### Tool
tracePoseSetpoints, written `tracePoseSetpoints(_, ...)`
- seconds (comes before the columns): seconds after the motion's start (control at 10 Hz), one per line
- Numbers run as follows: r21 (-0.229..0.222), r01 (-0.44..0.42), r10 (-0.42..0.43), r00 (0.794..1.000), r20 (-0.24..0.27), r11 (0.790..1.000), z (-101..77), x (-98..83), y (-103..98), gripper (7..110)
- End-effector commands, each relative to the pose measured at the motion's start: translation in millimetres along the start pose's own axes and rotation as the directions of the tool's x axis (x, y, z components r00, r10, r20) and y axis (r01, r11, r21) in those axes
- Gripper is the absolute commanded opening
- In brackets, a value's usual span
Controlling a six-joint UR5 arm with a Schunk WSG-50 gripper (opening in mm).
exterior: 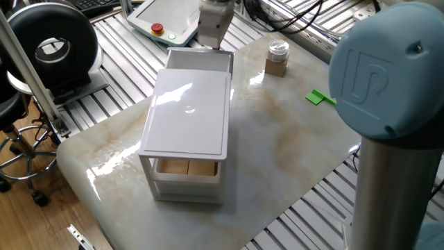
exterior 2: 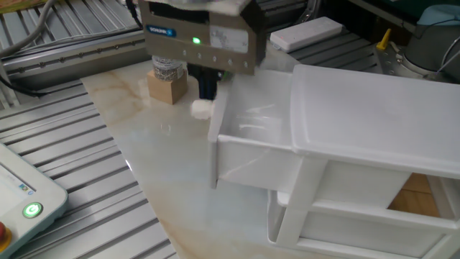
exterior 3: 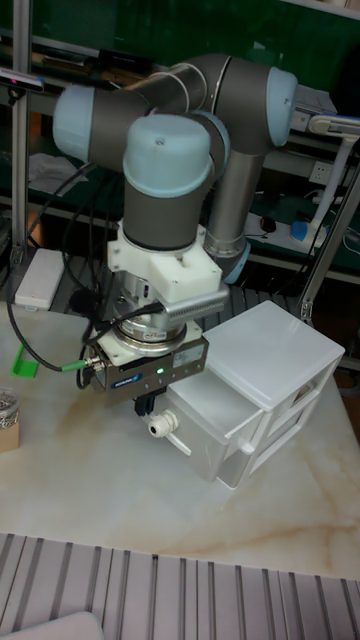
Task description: Use the gripper to push and close the drawer
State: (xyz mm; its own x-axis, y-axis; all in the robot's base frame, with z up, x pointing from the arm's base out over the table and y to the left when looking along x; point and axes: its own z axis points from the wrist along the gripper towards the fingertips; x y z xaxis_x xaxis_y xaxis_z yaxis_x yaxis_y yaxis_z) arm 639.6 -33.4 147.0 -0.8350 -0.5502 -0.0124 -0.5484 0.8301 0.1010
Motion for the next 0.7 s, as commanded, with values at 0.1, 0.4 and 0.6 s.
tracePoseSetpoints(0.1,0.003,-0.003,0.003,1.000,-0.007,1.000,-22.4,6.9,-1,7)
tracePoseSetpoints(0.4,0.000,0.010,-0.010,1.000,-0.003,1.000,-22.6,3.8,8,7)
tracePoseSetpoints(0.6,-0.010,0.018,-0.018,1.000,0.002,1.000,-19.9,0.2,14,7)
